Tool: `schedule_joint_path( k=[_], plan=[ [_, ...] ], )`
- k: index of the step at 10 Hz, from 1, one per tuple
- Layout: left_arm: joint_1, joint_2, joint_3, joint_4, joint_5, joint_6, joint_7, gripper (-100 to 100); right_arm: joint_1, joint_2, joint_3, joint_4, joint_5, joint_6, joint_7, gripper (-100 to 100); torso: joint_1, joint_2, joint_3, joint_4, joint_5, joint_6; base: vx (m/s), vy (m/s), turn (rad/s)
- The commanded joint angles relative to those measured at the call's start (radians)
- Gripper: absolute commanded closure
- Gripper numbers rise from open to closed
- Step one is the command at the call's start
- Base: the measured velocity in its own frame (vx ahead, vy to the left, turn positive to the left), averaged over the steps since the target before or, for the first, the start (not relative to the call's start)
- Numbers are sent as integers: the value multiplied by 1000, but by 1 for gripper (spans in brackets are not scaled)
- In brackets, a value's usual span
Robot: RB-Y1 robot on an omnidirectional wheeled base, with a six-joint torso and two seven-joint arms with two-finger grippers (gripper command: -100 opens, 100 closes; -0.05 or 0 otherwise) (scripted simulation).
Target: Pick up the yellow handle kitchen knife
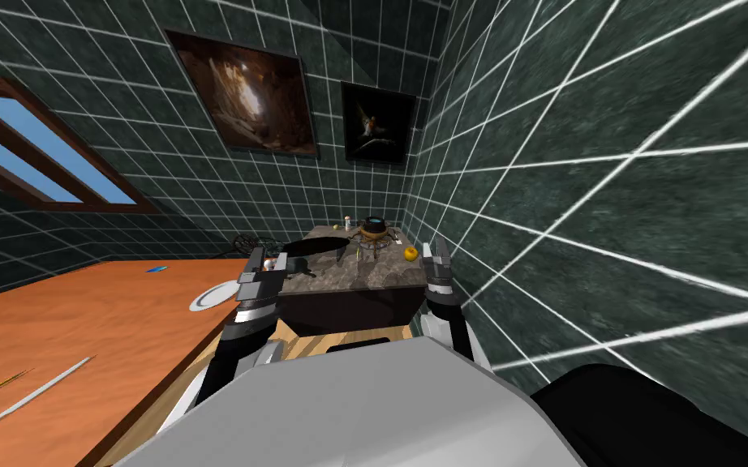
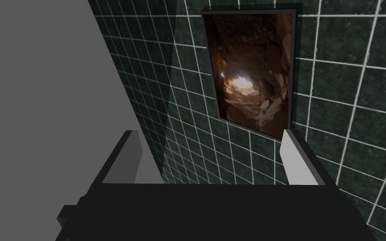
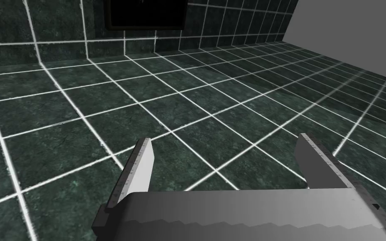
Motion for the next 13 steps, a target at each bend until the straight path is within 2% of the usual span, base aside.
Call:
schedule_joint_path(
  k=[1, 5, 6, 8, 9, 10, 11, 12, 13],
  plan=[
    [20, 47, 13, 7, -17, -2, -27, -100, 0, 0, 0, 0, 0, 0, 0, 0, 0, 0, 0, 0, 0, 0, -36, -20, -322],
    [91, 166, 55, 34, -74, -6, -116, -100, 0, 0, 0, 0, 0, 0, 0, 0, -3, 5, 3, 1, -1, 0, -73, -42, -248],
    [91, 179, 55, 34, -74, -6, -116, -100, 0, 0, 0, 0, 0, 0, 0, 0, -3, 6, 3, 1, -1, 1, -48, -27, -148],
    [143, 247, 85, 54, -114, -7, -178, -100, 0, 0, 0, 0, 0, 0, 0, 0, -1, 4, 2, 1, 0, 0, -50, -35, -331],
    [143, 266, 85, 54, -114, -7, -178, -100, 0, 0, 0, 0, 0, 0, 0, 0, -2, 4, 3, 1, 0, 1, -42, -31, -150],
    [173, 301, 101, 65, -136, -7, -212, -100, 0, 0, 0, 0, 0, 0, 0, 0, -1, 4, 2, 1, 0, 0, -39, -44, -260],
    [173, 313, 101, 65, -136, -7, -212, -100, 0, 0, 0, 0, 0, 0, 0, 0, -1, 4, 2, 1, 0, 0, -35, -29, -155],
    [206, 349, 118, 76, -159, -7, -248, -100, 0, 0, 0, 0, 0, 0, 0, 0, -1, 3, 2, 1, 0, 0, -47, -40, -328],
    [206, 361, 118, 76, -159, -7, -248, -100, 0, 0, 0, 0, 0, 0, 0, 0, -1, 4, 2, 1, 0, 1, -38, -27, -163]
  ],
)
